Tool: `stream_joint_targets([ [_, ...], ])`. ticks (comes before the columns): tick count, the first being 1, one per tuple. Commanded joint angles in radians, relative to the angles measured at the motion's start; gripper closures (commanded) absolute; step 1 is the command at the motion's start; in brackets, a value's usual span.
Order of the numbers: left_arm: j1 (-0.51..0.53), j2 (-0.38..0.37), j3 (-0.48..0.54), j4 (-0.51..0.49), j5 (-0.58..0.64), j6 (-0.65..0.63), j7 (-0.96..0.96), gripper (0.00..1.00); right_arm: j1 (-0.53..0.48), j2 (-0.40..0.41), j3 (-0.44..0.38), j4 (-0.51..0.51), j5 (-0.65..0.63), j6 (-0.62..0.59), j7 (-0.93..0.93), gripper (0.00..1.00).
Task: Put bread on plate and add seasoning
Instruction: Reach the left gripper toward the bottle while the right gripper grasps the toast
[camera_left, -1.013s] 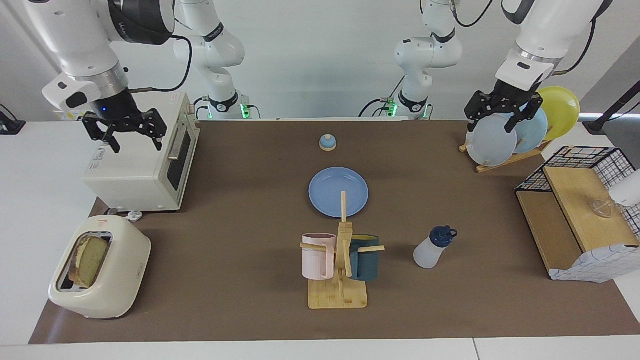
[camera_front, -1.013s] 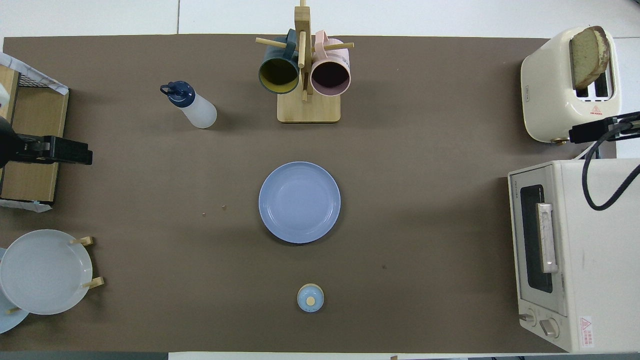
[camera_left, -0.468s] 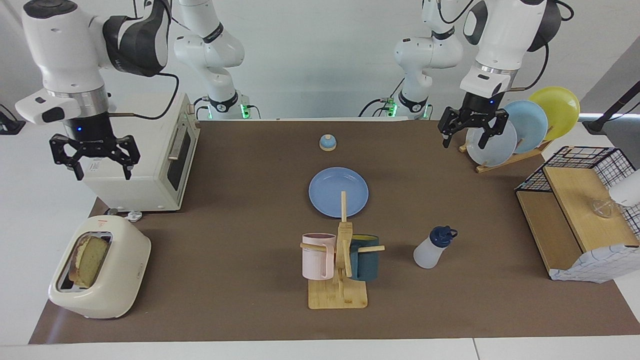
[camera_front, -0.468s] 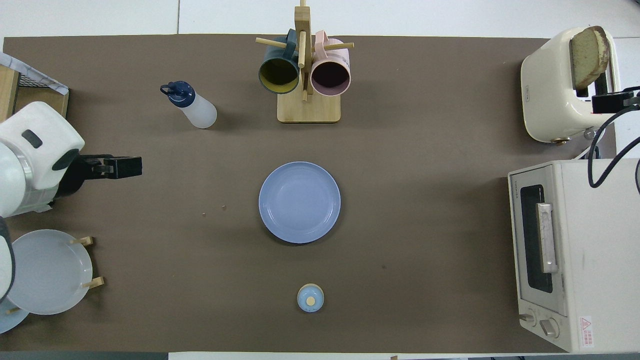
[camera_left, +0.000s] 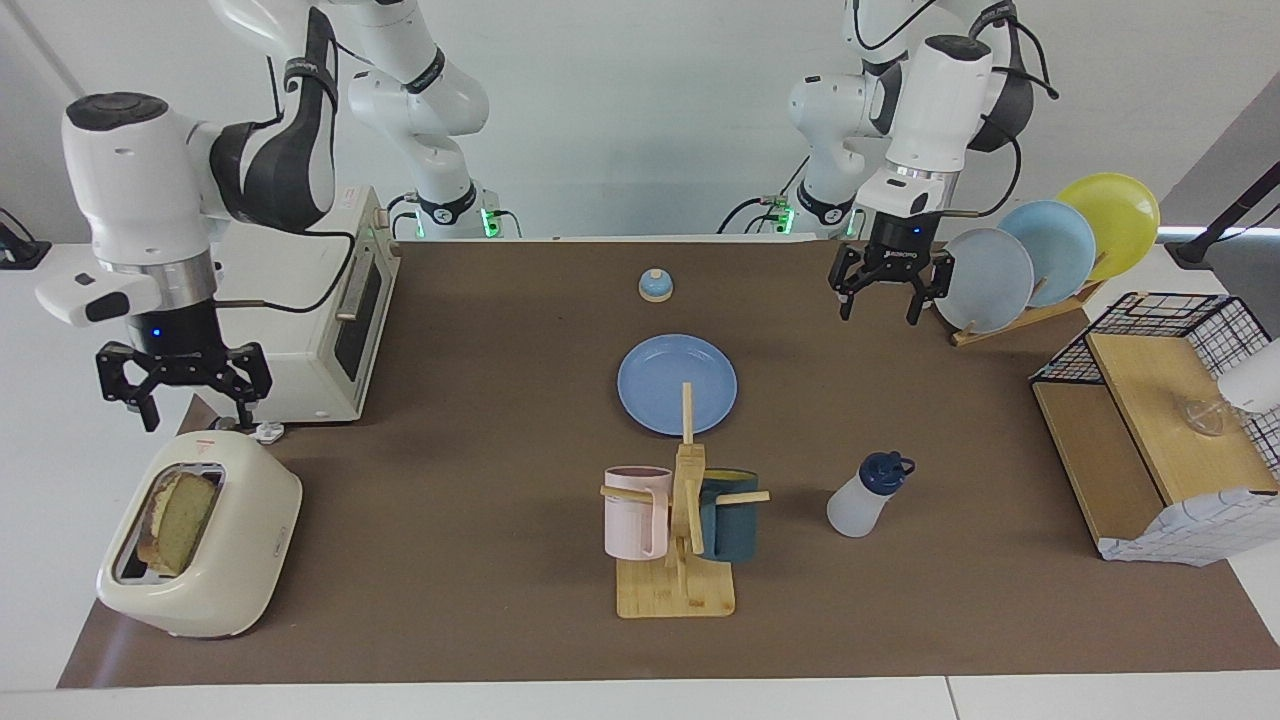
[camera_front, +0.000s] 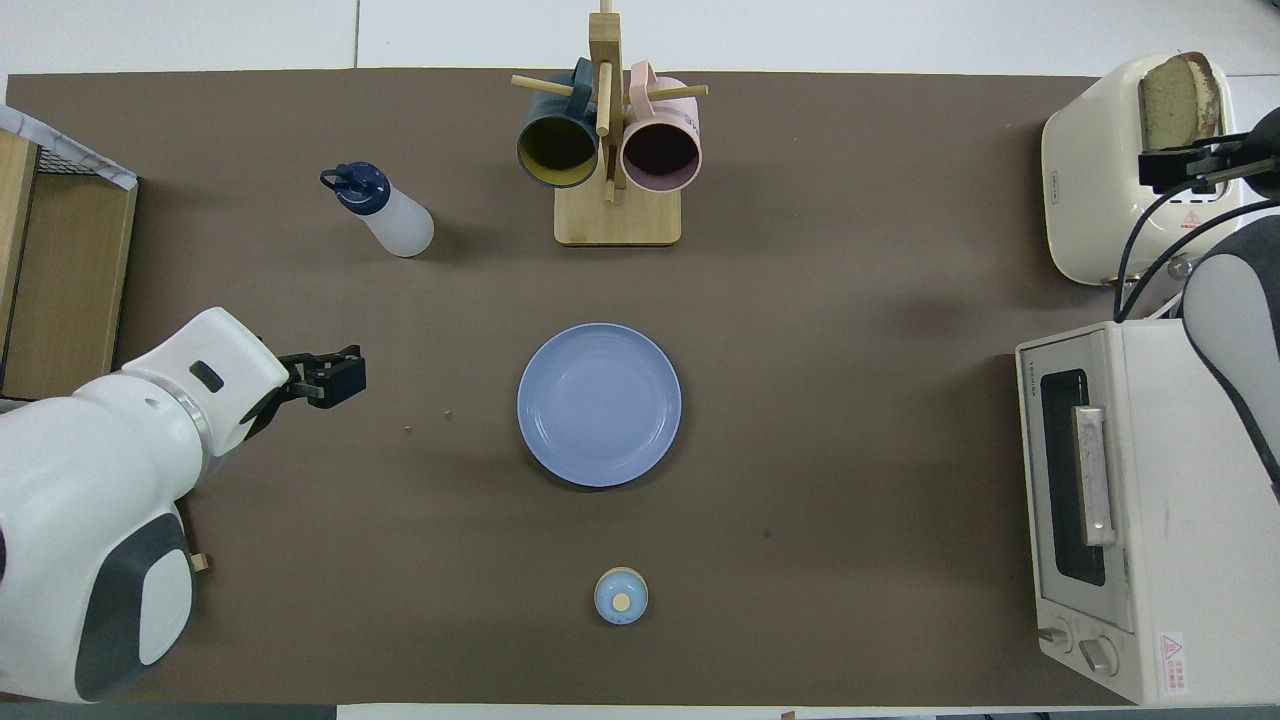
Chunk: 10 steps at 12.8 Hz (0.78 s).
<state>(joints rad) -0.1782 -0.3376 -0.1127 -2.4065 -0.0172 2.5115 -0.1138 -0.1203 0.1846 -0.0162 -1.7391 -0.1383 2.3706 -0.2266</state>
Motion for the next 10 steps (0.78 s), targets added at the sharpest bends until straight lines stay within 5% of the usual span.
stream_joint_targets([
  [1,0.011,-0.043,-0.030,-0.143,0.000,0.195,-0.043,0.00,-0.015,0.048,0.004,0.012,-0.004,0.079,-0.013,0.04],
  [8,0.014,0.116,-0.031,-0.230,-0.003,0.541,-0.044,0.00,-0.061,0.098,0.004,0.024,-0.009,0.159,-0.023,0.09],
  [10,0.014,0.205,-0.028,-0.226,-0.004,0.674,-0.040,0.00,-0.061,0.104,0.004,0.026,-0.010,0.194,-0.023,0.20],
])
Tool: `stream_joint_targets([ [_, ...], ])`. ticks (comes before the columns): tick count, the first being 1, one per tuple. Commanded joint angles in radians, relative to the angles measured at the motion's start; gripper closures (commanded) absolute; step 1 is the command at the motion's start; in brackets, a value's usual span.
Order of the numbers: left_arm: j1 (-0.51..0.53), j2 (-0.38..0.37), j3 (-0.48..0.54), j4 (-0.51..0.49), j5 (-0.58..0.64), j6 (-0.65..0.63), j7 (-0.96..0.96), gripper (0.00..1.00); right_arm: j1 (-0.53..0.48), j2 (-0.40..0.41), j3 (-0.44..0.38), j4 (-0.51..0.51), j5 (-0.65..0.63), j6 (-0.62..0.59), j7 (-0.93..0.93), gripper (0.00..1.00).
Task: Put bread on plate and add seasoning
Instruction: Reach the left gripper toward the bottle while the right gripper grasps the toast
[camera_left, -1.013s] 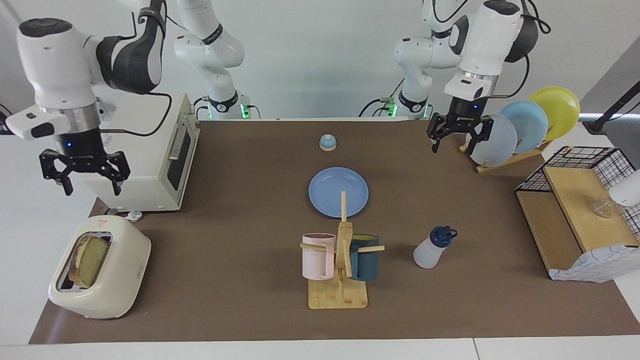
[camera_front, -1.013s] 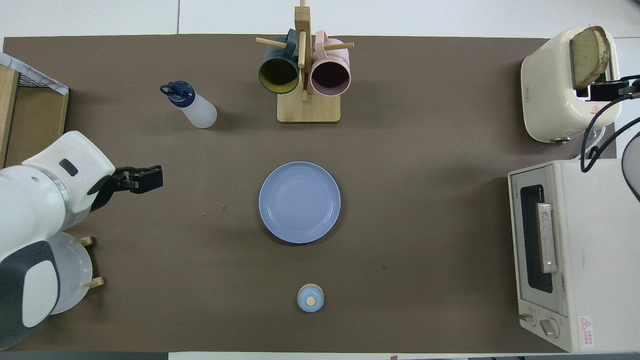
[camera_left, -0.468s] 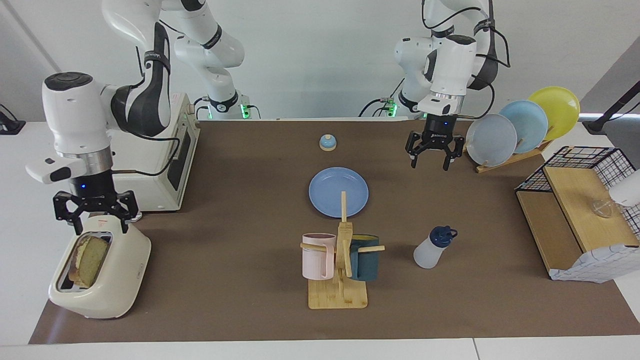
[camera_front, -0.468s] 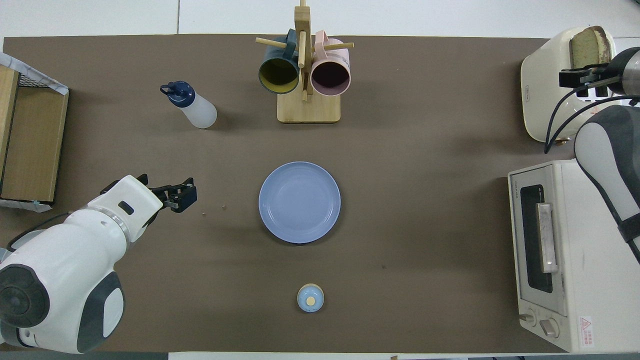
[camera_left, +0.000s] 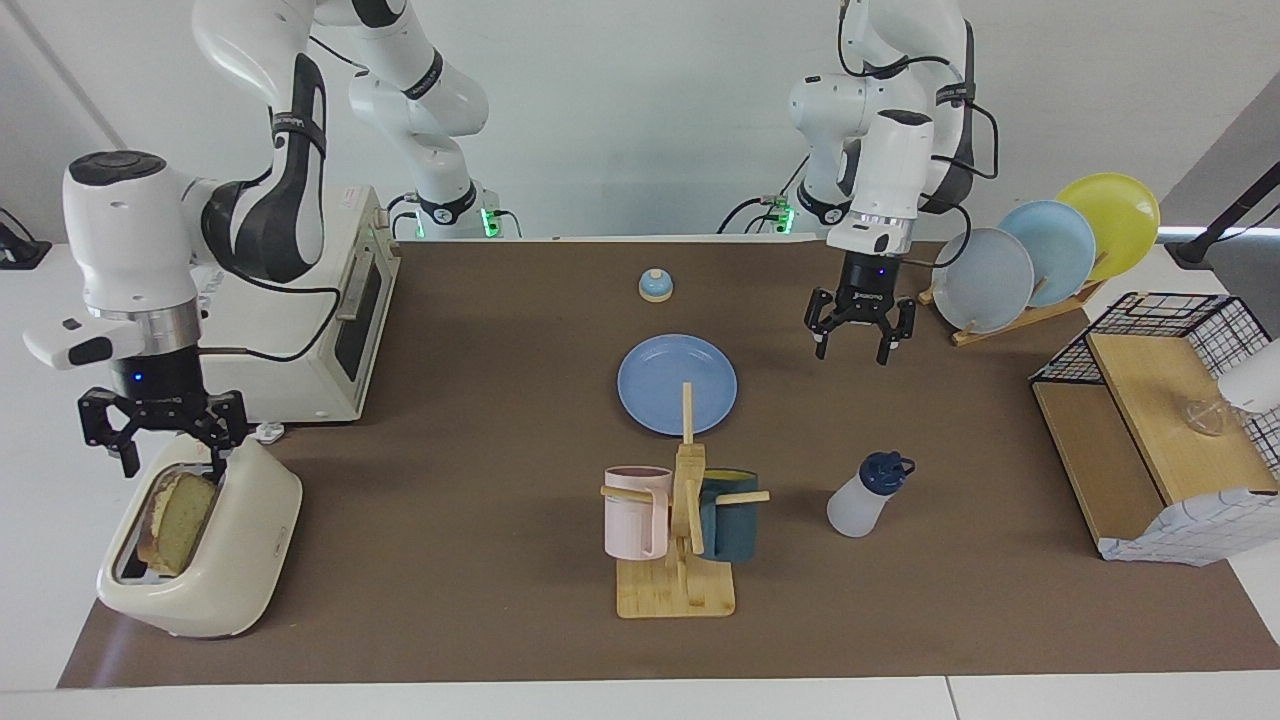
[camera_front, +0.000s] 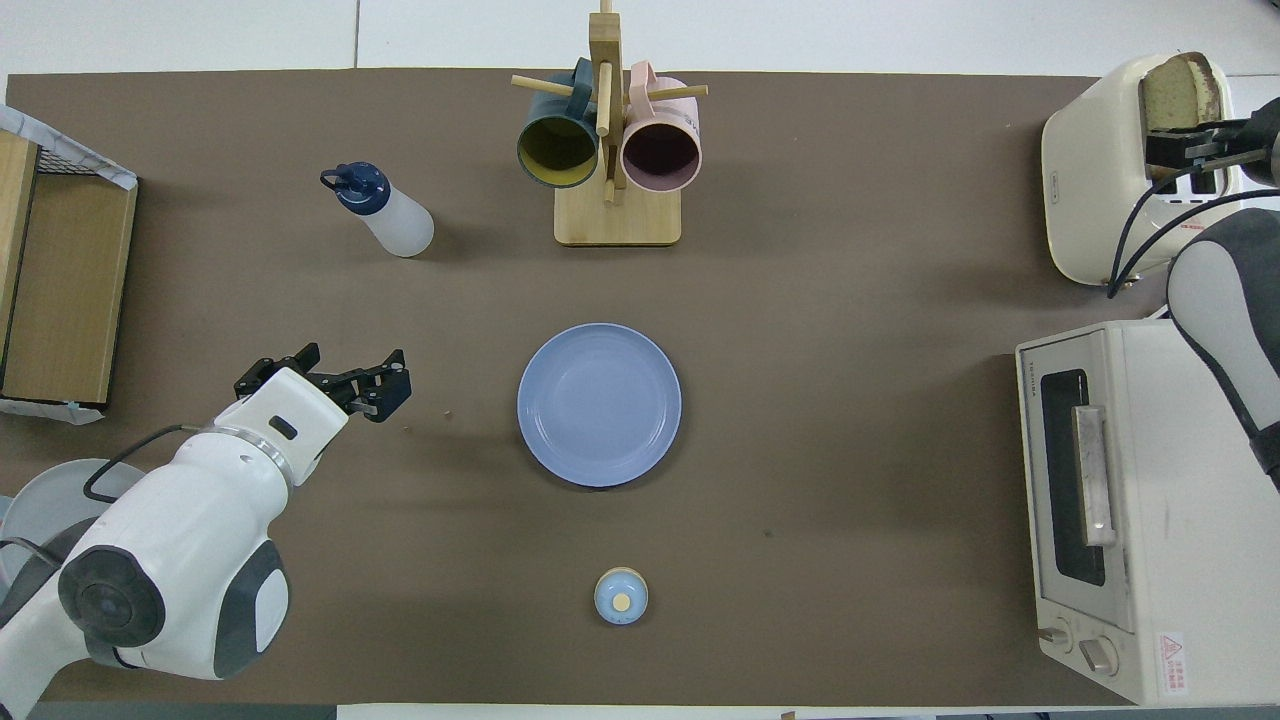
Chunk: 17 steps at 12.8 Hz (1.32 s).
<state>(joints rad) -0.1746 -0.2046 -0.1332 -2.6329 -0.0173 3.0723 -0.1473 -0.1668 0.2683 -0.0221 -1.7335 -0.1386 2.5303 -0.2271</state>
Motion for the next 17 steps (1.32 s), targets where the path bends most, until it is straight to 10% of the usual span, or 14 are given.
stream_joint_targets([
  [1,0.012,0.108,-0.006,0.004,-0.006,0.162,-0.005,0.00,-0.011,0.028,0.010,0.023,-0.010,0.042,-0.025,0.22],
  [5,0.012,0.212,-0.003,0.059,-0.009,0.235,0.000,0.00,-0.003,0.029,0.010,0.028,-0.013,0.045,-0.047,0.35],
  [9,0.006,0.274,0.000,0.111,-0.007,0.235,0.003,0.00,-0.014,0.029,0.010,0.028,-0.012,0.051,-0.153,0.99],
  [14,-0.002,0.353,0.003,0.183,0.002,0.232,0.009,0.00,0.001,0.040,0.013,0.124,-0.102,0.012,-0.198,1.00],
  [17,-0.002,0.384,0.024,0.229,0.005,0.223,0.012,0.00,0.025,0.011,0.053,0.253,-0.145,-0.216,-0.202,1.00],
])
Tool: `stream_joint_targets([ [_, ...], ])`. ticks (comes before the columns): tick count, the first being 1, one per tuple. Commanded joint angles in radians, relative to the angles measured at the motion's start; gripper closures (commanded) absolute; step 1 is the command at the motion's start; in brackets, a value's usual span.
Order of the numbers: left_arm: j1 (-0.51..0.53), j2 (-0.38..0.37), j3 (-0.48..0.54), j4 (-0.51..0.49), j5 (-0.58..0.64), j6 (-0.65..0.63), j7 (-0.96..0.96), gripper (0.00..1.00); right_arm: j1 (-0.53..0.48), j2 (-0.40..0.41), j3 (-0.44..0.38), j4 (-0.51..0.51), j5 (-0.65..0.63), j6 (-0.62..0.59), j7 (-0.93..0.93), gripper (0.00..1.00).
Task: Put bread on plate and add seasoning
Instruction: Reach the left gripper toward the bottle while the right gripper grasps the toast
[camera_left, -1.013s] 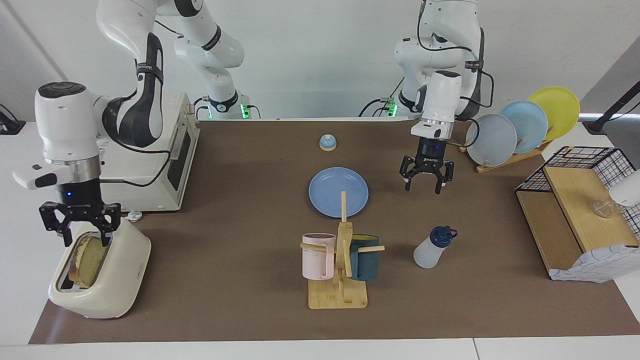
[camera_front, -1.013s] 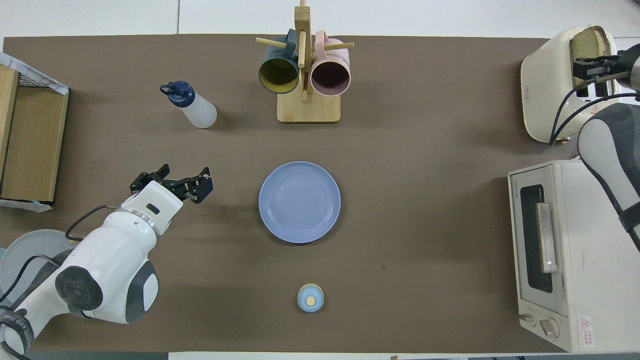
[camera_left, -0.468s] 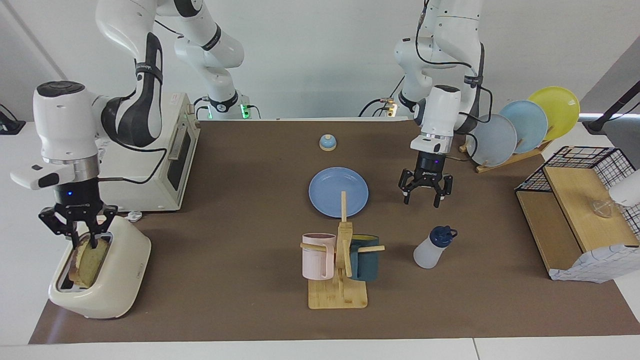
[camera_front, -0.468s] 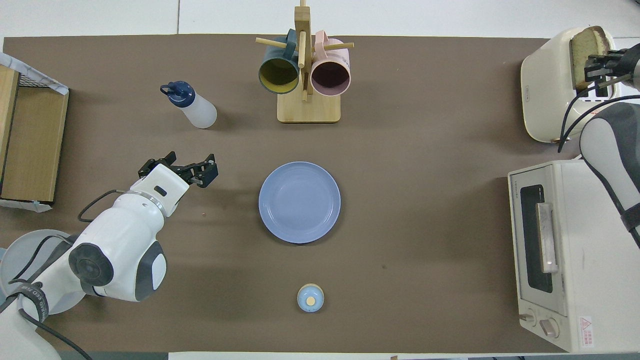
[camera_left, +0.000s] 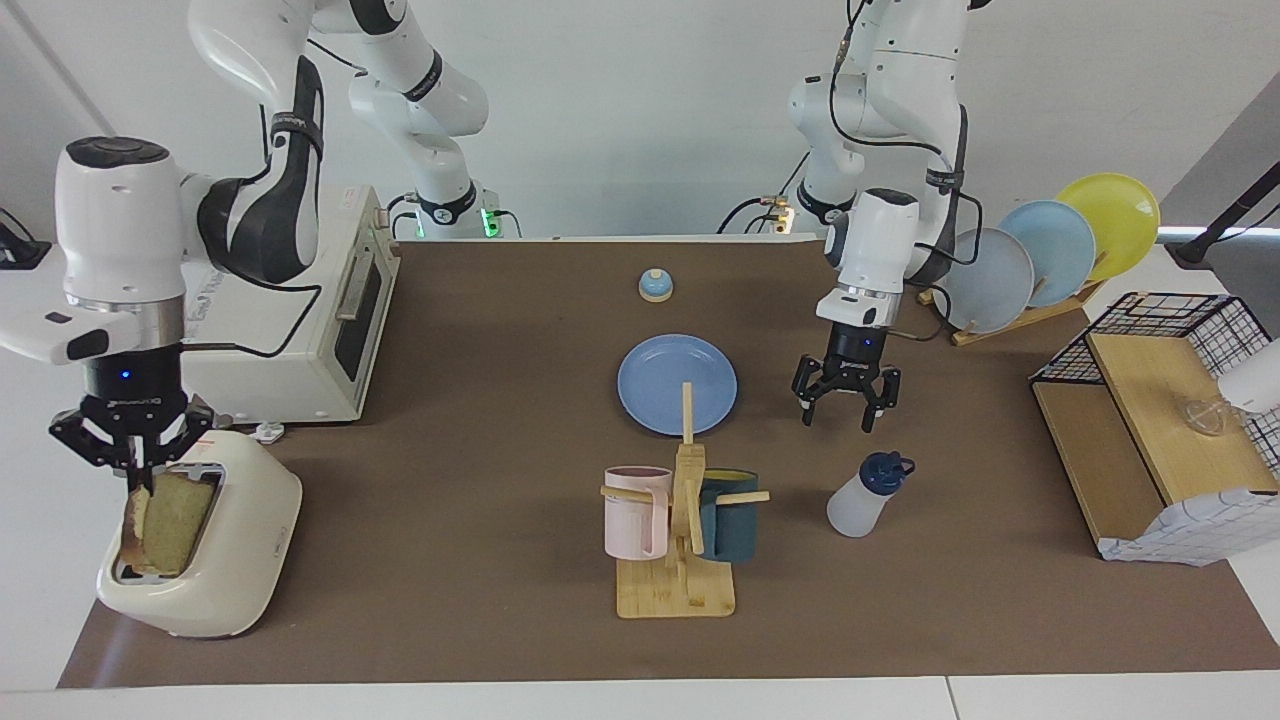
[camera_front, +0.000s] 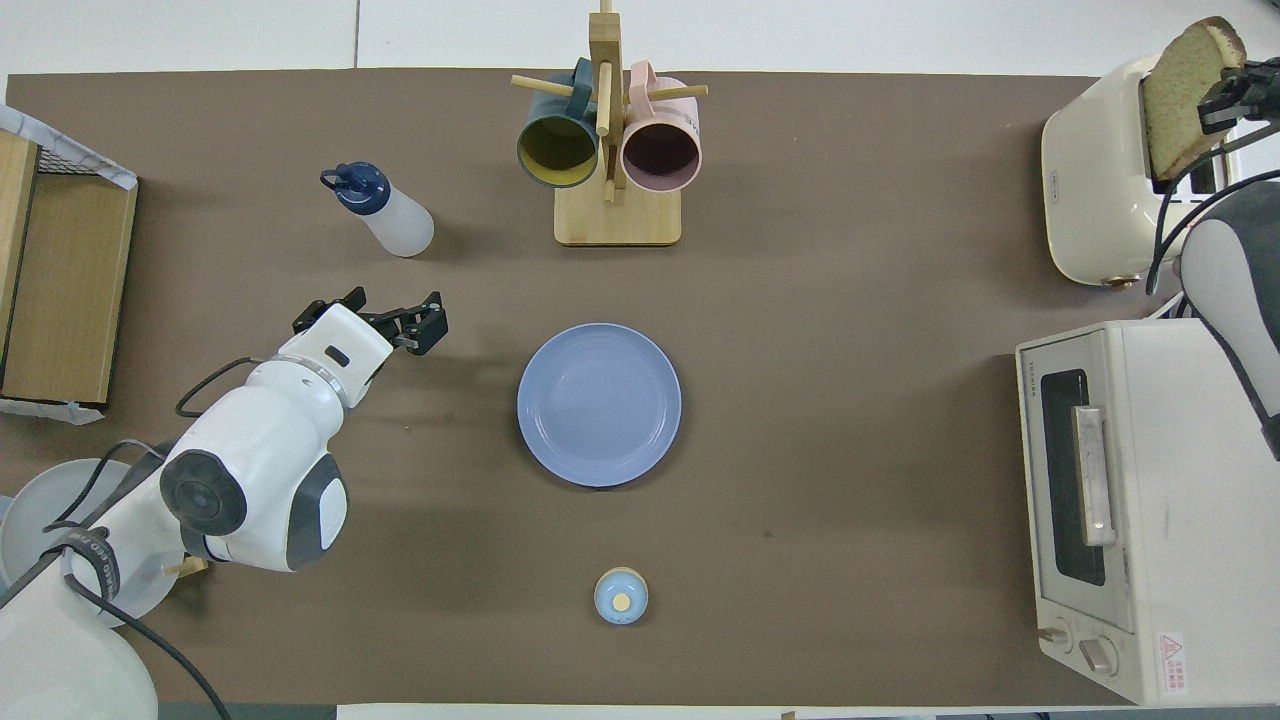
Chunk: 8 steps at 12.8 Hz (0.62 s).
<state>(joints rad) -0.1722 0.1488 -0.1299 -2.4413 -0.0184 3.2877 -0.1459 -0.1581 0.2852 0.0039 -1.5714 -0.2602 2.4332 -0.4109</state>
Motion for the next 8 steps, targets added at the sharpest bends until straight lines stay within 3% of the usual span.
stream_joint_targets([
  [1,-0.007,0.050,0.026,0.059,0.008,0.006,0.014,0.00,0.053,-0.009,0.031,0.143,-0.051,-0.200,-0.017,1.00],
  [4,-0.047,0.090,0.067,0.106,0.008,-0.006,0.016,0.00,0.176,-0.089,0.031,0.179,-0.103,-0.373,-0.005,1.00],
  [8,-0.320,0.144,0.364,0.169,0.008,-0.040,0.014,0.00,0.328,-0.124,0.042,0.171,-0.105,-0.528,0.114,1.00],
])
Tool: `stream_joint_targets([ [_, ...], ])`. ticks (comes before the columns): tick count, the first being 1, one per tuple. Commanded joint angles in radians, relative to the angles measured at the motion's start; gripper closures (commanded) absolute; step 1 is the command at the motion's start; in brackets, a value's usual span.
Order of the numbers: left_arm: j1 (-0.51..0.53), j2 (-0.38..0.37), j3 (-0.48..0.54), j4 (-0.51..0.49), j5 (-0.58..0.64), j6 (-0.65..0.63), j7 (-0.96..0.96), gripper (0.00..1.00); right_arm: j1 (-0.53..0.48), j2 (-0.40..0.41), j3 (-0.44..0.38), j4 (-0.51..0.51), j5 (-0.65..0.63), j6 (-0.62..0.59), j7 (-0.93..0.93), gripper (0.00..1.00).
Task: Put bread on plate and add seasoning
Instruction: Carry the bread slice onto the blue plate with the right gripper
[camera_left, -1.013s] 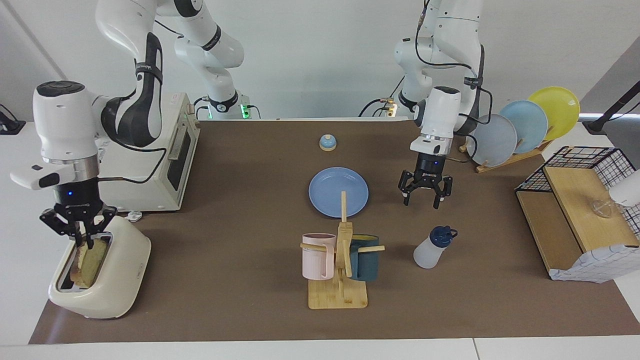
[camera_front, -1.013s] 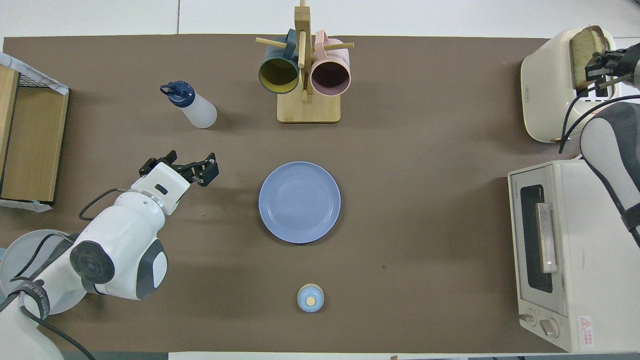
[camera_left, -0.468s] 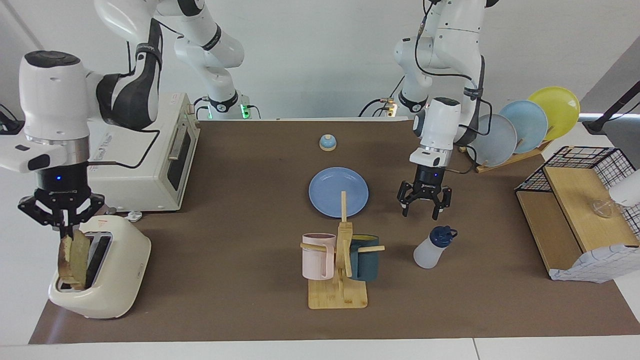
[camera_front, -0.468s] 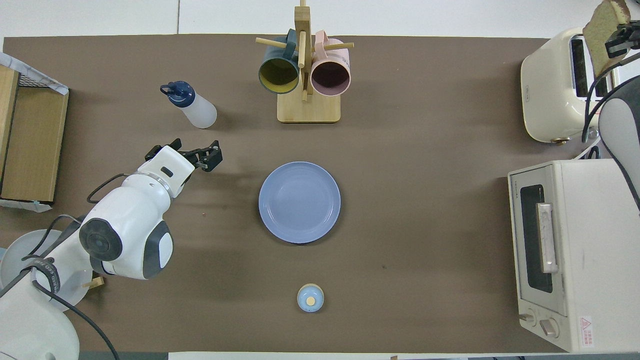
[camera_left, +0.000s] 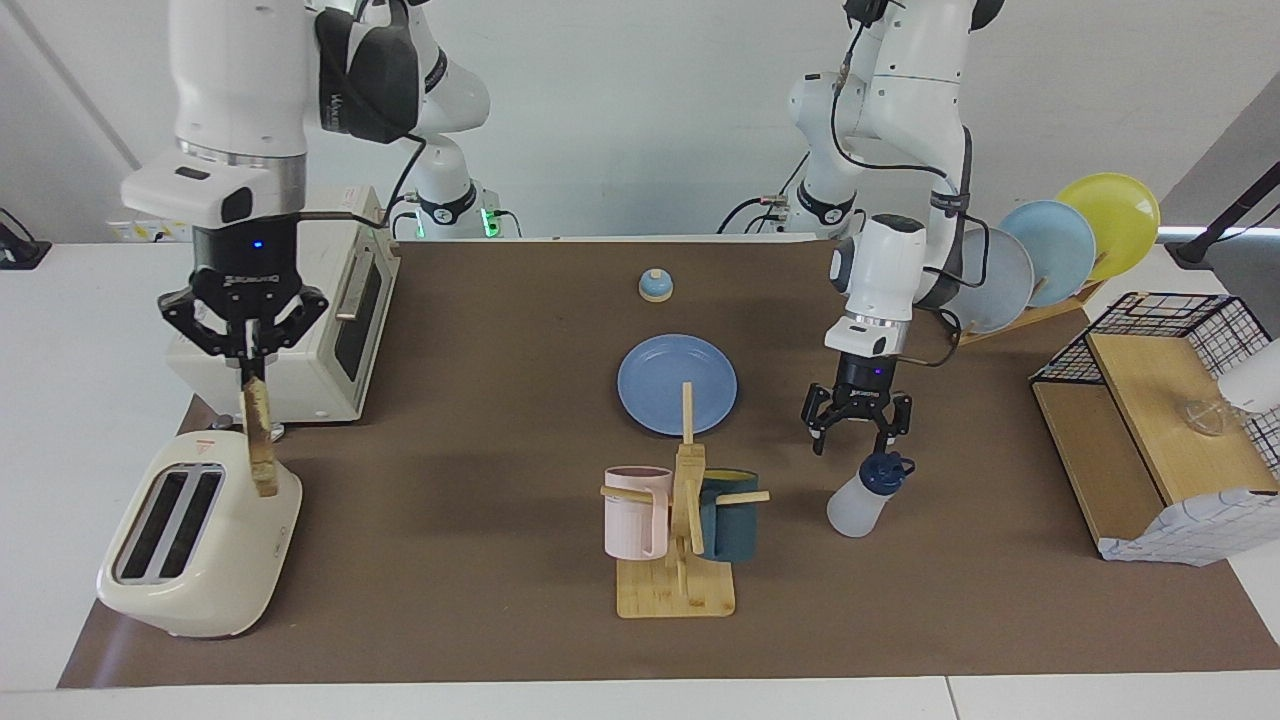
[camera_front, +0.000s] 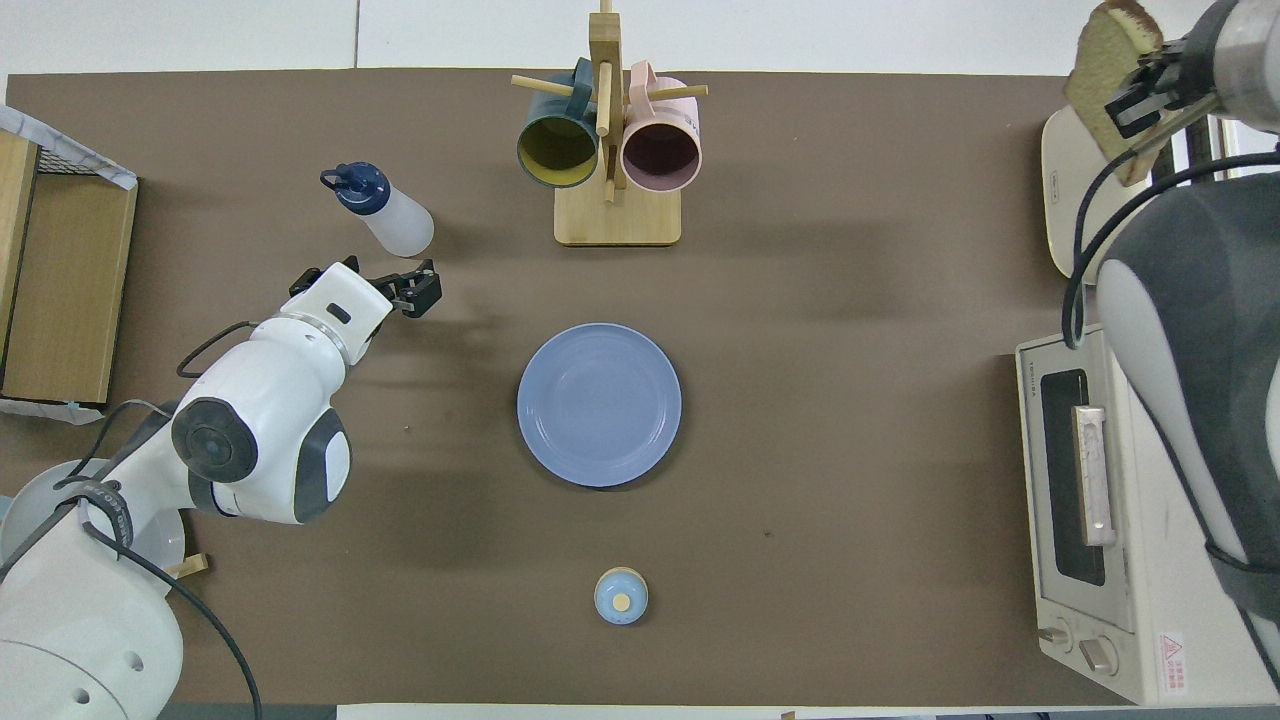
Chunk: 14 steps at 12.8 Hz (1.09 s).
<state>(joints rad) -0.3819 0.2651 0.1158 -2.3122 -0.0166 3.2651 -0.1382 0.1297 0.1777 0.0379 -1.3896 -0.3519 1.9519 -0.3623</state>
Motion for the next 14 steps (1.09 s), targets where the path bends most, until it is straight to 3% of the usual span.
stream_joint_targets([
  [1,-0.135,0.039,0.148,0.057,0.004,-0.018,0.005,0.00,0.079,-0.023,0.019,-0.019,0.007,-0.083,0.154,1.00],
  [3,-0.137,0.065,0.150,0.082,-0.002,-0.015,0.002,0.00,0.151,-0.038,0.028,-0.028,0.095,-0.149,0.311,1.00],
  [8,-0.158,0.126,0.150,0.093,-0.069,0.085,-0.004,0.00,0.221,-0.057,0.034,-0.103,0.328,-0.139,0.607,1.00],
  [11,-0.160,0.160,0.150,0.114,-0.101,0.133,-0.006,0.00,0.336,-0.053,0.034,-0.182,0.376,-0.047,0.806,1.00],
  [14,-0.164,0.164,0.150,0.120,-0.143,0.156,-0.006,0.00,0.404,-0.052,0.034,-0.268,0.376,0.069,0.882,1.00],
])
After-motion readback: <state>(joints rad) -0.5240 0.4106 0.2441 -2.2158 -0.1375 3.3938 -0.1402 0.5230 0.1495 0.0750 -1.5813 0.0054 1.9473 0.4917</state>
